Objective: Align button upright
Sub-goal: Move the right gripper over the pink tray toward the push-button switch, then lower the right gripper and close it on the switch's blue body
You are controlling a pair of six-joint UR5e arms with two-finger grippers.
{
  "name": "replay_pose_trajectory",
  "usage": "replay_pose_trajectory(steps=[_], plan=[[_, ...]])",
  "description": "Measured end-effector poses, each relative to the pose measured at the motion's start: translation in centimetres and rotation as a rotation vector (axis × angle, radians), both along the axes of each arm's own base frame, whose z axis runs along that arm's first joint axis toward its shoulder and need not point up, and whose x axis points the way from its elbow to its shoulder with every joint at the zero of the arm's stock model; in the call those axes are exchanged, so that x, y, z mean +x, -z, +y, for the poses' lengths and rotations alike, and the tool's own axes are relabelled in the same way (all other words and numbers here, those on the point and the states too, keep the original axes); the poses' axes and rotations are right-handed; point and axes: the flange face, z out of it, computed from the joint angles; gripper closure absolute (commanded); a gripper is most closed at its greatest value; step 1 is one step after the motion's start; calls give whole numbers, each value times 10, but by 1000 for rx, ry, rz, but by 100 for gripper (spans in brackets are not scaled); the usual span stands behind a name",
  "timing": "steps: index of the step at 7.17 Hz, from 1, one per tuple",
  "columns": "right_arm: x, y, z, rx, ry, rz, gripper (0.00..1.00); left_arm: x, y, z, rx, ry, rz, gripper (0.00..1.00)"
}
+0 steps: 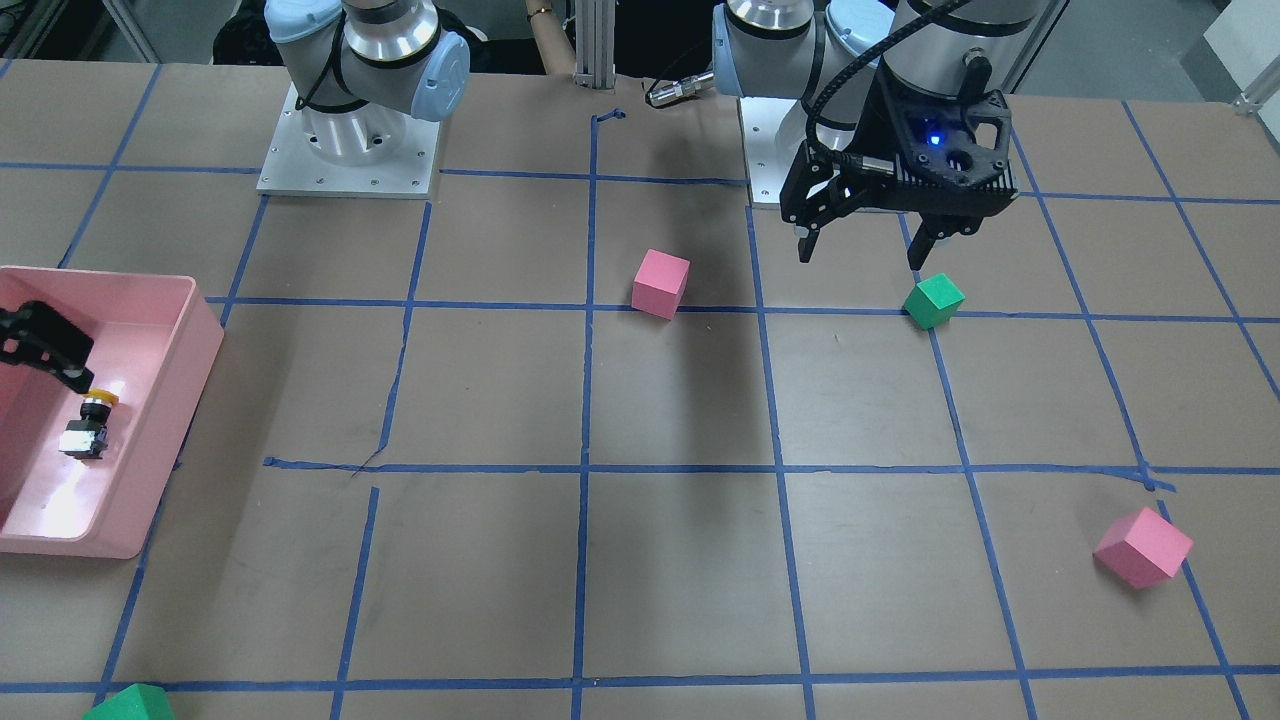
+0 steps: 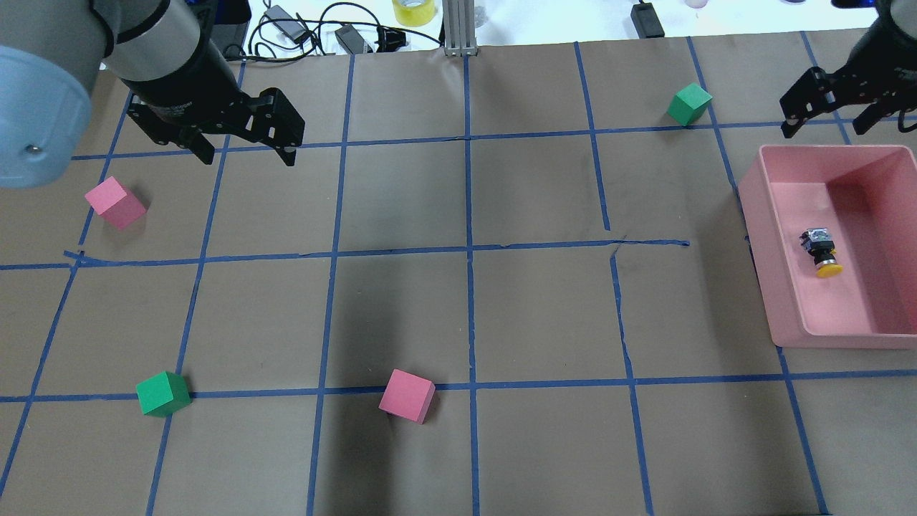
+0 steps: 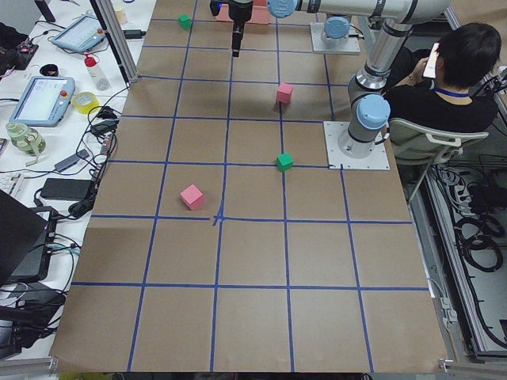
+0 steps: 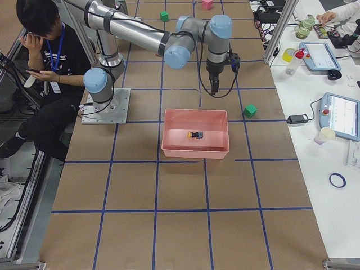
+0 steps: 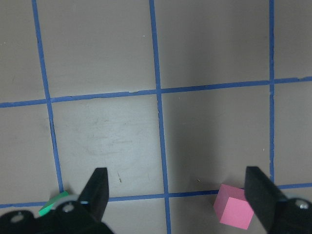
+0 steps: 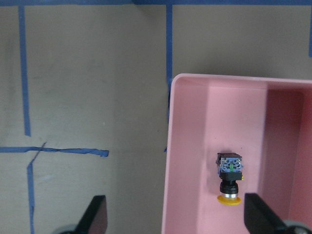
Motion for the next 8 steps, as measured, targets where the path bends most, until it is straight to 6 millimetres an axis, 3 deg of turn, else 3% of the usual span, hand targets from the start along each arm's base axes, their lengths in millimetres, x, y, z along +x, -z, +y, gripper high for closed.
replay_pose_trajectory(steps=[2,3,5,8], plan=[[-44,74,18,-23,-20,9,2,0,0,0,0,0,0,0],[-57,98,28,-38,-39,6,3,0,0,0,0,0,0,0],[-74,130,38,-29,-42,-15,3,0,0,0,1,0,0,0],[-91,149,42,-14,-21,-26,2,0,0,0,0,0,-1,0]])
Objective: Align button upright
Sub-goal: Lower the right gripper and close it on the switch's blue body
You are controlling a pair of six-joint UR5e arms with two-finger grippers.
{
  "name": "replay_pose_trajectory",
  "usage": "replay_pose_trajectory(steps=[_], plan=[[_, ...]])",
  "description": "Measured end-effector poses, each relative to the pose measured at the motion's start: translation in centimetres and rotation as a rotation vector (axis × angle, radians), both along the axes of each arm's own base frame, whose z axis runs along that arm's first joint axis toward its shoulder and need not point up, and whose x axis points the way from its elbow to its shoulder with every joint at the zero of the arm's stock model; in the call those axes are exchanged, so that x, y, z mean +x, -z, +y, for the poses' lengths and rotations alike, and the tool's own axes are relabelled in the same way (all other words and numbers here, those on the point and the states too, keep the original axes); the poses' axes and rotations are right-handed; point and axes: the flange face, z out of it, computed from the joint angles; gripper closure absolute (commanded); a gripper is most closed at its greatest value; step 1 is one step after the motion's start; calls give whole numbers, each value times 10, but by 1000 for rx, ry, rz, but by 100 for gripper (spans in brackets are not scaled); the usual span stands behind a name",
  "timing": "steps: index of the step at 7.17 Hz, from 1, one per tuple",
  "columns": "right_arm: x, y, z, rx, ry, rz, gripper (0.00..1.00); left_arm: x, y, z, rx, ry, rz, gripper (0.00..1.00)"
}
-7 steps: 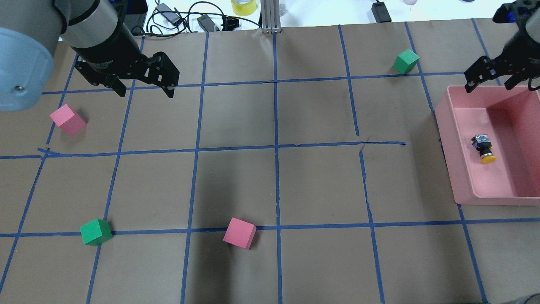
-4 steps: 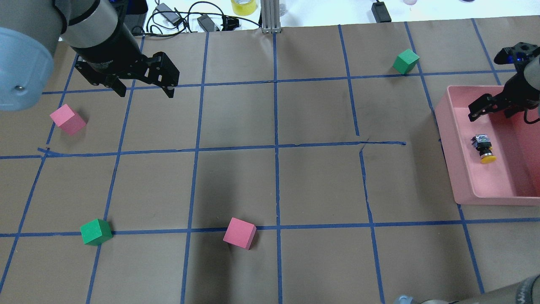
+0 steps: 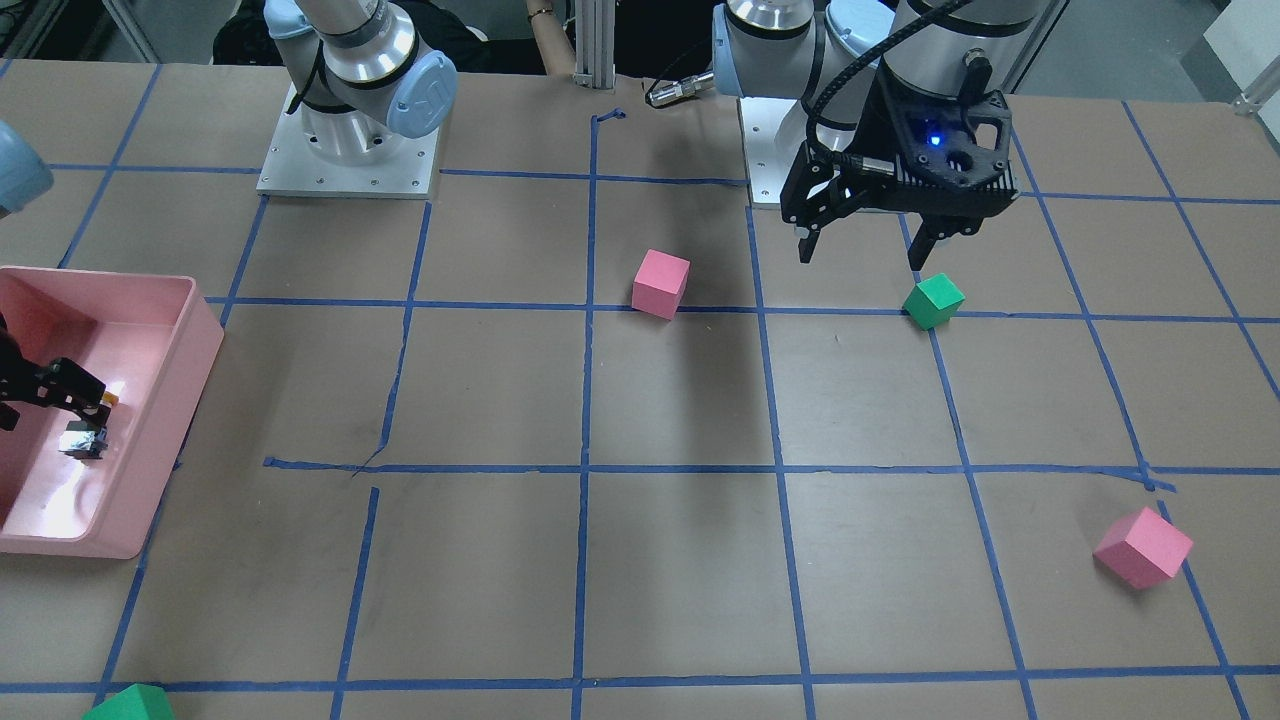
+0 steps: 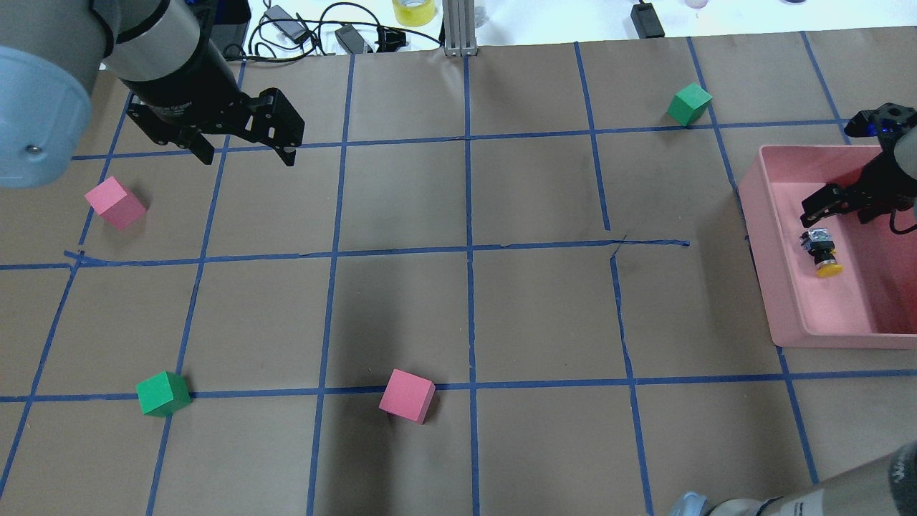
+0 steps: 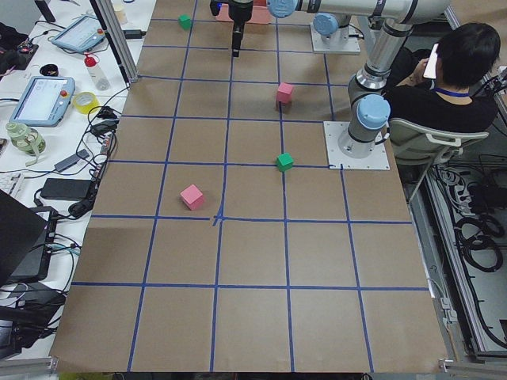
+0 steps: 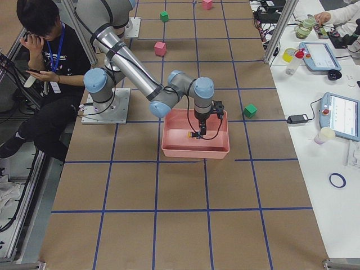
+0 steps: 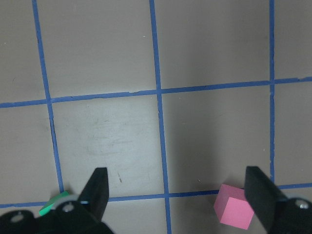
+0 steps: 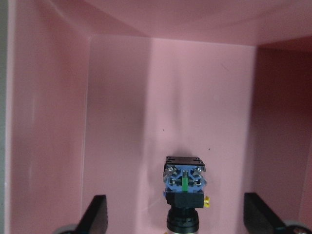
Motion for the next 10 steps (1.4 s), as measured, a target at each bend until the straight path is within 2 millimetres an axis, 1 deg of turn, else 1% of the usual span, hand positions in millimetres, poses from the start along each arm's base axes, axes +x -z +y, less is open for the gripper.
replay_pose_trajectory(steps=[4,8,9,10], plan=[[-3,17,-1,24,9,-12,2,0,0,0,0,0,1,0],[-8,41,-6,37,10,-5,0,0,0,0,1,-1,1,0],[-8,45,-6,43,11,-7,0,0,0,0,0,0,1,0],[-7,48,-5,48,17,-11,3,0,0,0,0,0,1,0]])
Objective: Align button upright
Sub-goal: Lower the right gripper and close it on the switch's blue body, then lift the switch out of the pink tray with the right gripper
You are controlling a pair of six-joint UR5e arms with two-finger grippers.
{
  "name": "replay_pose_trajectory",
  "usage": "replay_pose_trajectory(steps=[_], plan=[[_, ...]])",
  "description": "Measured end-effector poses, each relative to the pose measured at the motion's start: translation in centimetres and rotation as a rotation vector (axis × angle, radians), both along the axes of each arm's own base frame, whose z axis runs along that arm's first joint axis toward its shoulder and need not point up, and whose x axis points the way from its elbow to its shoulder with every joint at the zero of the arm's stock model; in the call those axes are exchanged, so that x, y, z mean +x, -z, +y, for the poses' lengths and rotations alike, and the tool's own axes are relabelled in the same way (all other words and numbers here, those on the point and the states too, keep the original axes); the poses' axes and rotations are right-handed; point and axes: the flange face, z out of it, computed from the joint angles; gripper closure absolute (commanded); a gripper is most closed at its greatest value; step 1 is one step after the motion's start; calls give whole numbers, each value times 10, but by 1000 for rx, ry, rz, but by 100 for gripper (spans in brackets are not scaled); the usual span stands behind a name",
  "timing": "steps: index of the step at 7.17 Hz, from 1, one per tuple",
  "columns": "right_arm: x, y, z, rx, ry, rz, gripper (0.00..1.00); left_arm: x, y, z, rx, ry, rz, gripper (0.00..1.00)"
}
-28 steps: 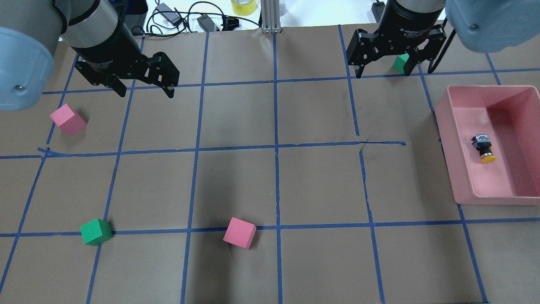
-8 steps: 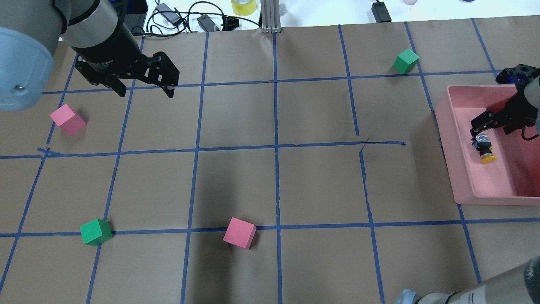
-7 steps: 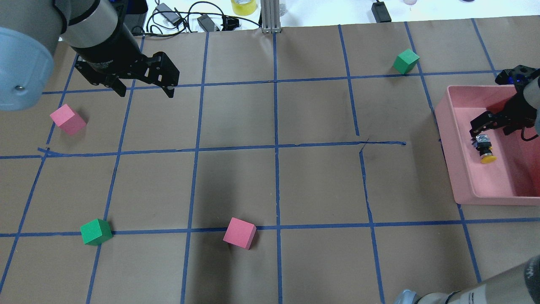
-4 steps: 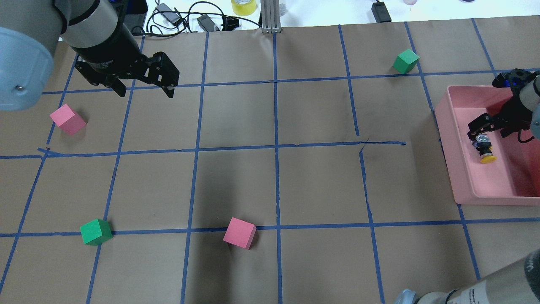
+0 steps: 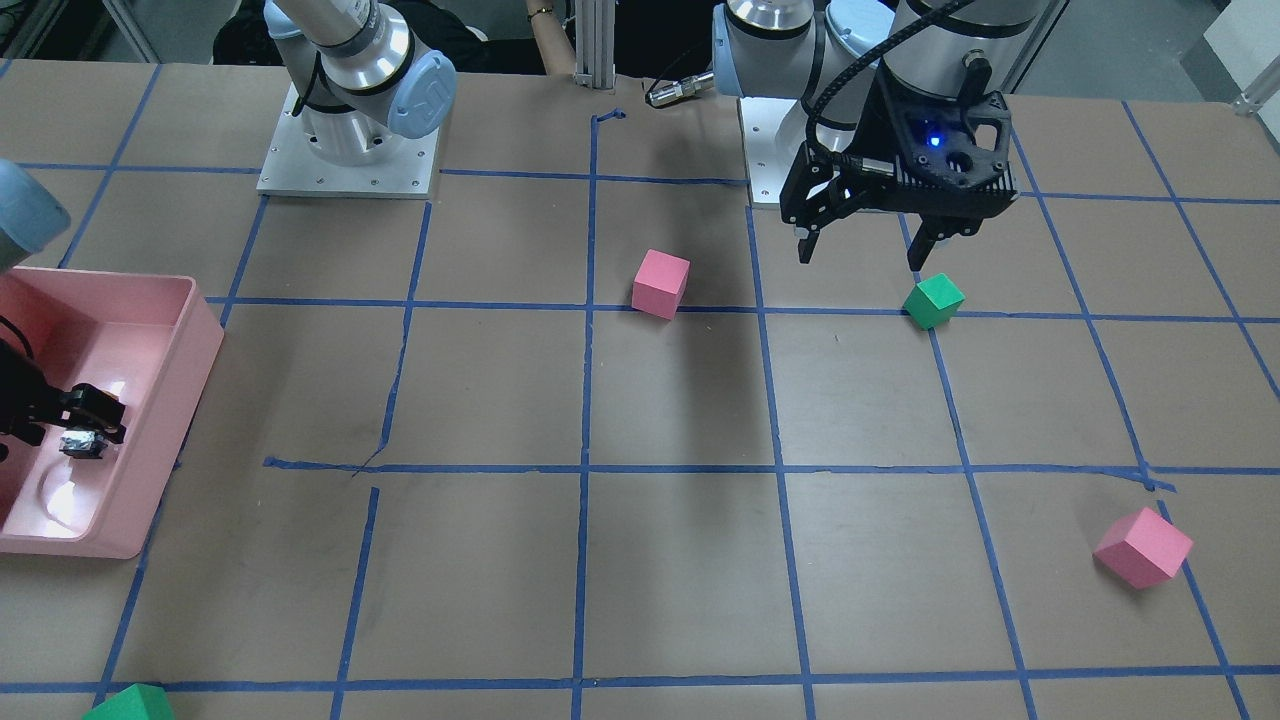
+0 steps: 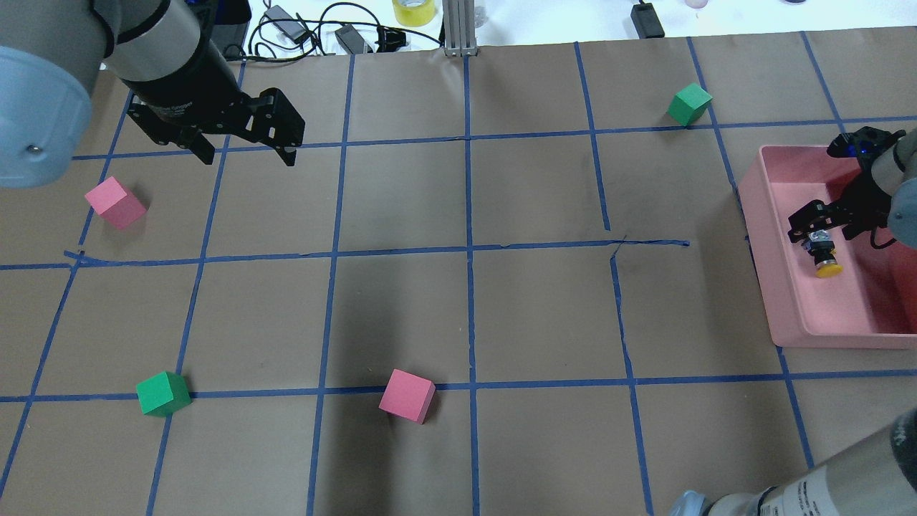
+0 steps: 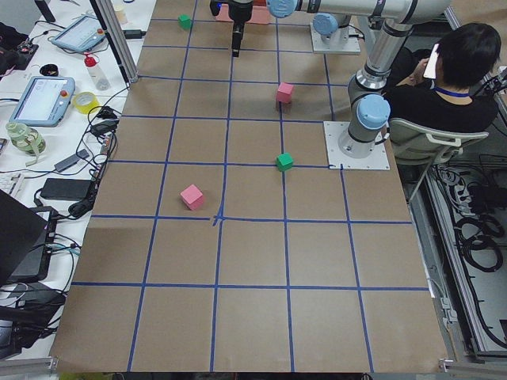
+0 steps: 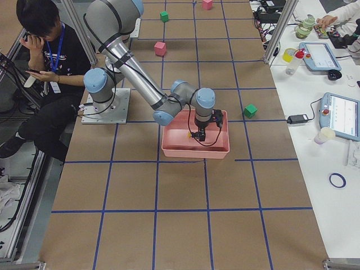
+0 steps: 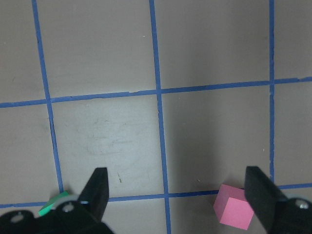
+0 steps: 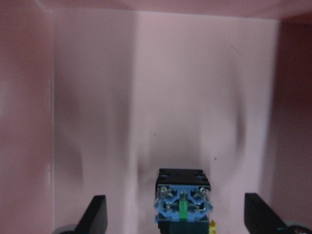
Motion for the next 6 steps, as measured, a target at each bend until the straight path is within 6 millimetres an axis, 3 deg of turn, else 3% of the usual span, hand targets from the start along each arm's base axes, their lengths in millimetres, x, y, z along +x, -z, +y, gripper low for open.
replay_pose_trajectory(steps=[1,5,6], plan=[[1,3,2,6,9,-5,7,0,0,0,0,0,0,0],[3,7,4,11,17,-8,74,0,0,0,0,0,0,0],[3,6,4,13,18,-8,83,0,0,0,0,0,0,0]])
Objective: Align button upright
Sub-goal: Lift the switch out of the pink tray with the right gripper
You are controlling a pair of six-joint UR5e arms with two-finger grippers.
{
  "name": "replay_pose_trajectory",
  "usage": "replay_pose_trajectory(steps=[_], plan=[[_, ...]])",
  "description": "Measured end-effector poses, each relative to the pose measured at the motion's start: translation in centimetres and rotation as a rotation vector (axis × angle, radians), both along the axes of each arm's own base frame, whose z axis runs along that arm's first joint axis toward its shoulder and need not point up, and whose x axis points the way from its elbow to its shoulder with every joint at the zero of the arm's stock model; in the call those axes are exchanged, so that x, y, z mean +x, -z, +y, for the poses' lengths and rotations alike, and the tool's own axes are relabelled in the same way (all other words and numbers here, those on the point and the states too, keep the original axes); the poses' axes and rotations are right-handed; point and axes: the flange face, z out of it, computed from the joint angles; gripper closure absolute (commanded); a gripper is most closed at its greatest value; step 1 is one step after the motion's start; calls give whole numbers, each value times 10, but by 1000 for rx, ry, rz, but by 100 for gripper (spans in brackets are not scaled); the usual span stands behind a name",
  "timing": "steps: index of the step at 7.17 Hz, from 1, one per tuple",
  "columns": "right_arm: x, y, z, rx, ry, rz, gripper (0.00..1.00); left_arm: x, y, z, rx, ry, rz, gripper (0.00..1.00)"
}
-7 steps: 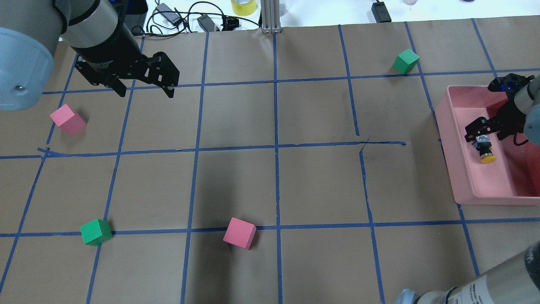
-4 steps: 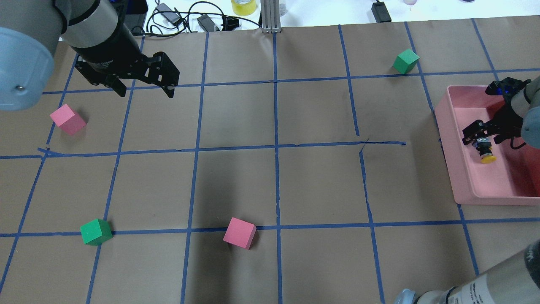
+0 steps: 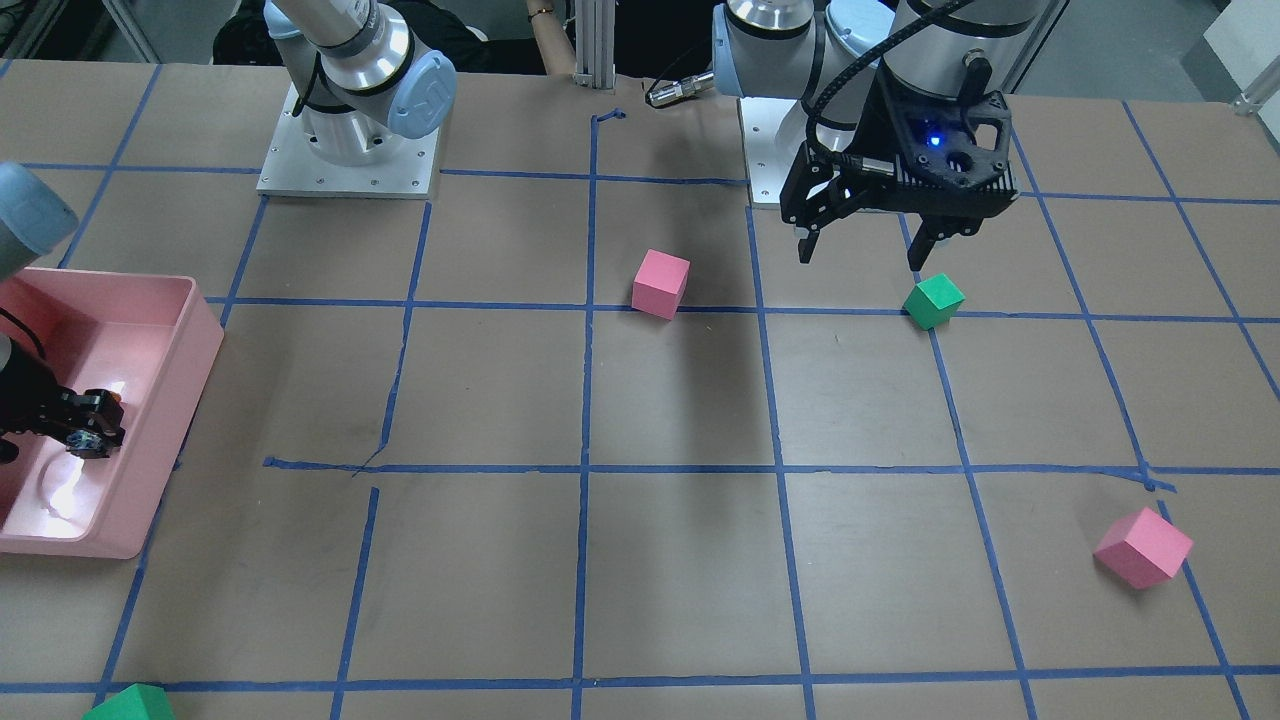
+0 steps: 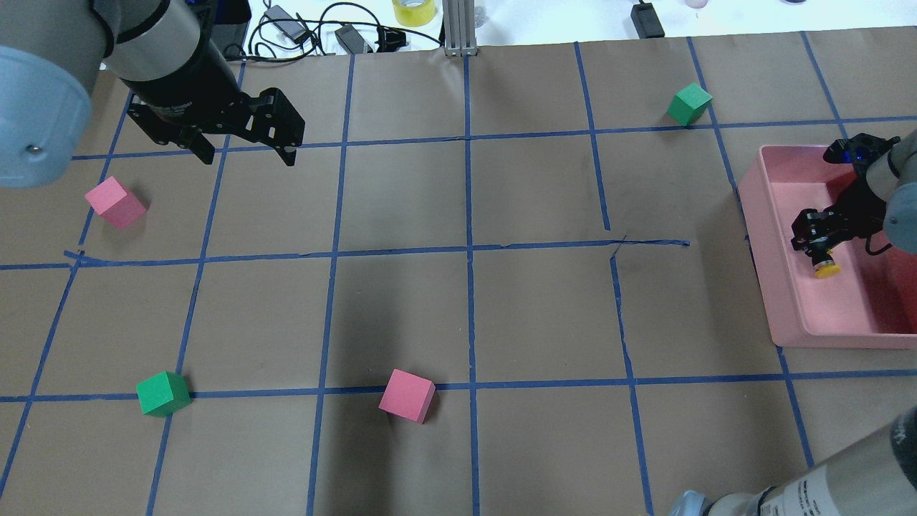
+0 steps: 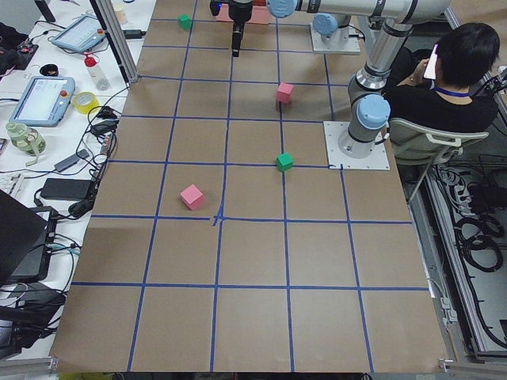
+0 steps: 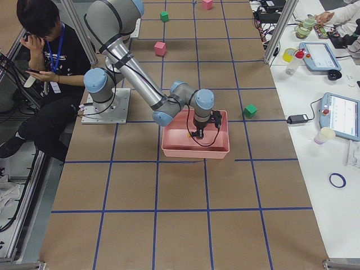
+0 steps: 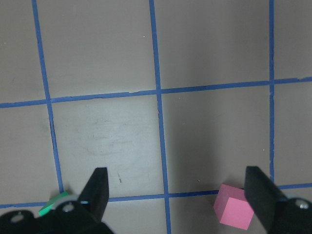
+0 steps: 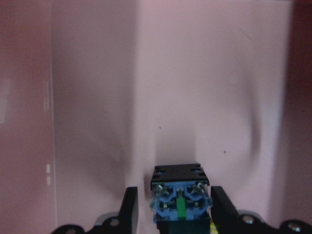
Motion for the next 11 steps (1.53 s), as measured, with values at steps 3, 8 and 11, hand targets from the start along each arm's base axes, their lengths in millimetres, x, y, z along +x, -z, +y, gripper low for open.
replay_pose_trajectory(steps=[3,8,11], plan=[[-1,-9,-3,-9,6,13,99,0,0,0,0,0,-1,0],[24,-105,-53,-17,-67,39,100,0,0,0,0,0,0,0],[154,-176,-87,-42,-111,42,100,0,1,0,1,0,-2,0]])
